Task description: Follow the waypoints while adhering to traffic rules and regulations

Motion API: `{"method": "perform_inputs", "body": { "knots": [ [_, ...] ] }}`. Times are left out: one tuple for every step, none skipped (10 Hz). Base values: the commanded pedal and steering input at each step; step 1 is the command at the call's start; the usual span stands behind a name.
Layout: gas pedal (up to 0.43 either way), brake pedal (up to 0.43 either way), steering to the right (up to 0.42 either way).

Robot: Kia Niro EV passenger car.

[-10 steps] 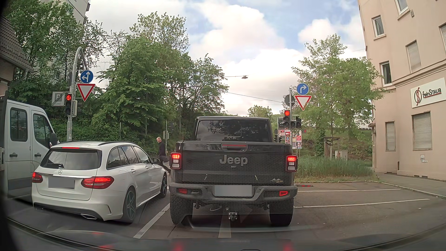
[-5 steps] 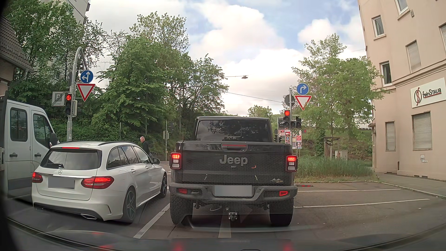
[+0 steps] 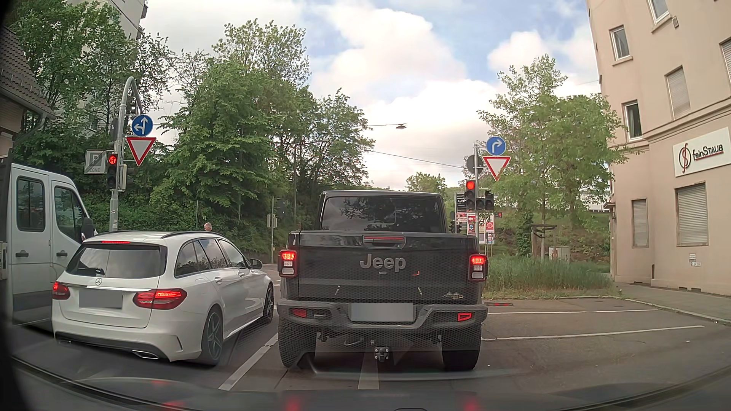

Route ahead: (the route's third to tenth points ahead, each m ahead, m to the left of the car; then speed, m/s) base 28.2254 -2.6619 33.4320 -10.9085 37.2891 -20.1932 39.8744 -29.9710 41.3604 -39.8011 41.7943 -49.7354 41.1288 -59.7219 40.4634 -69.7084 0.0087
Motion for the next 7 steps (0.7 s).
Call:
{"method": "perform_inputs", "body": {
  "knots": [
    [0.0, 0.25, 0.016],
    [0.0, 0.25, 0.015],
    [0.0, 0.25, 0.015],
    [0.0, 0.25, 0.015],
    [0.0, 0.25, 0.014],
    [0.0, 0.25, 0.014],
    [0.0, 0.25, 0.013]
  ]
}}
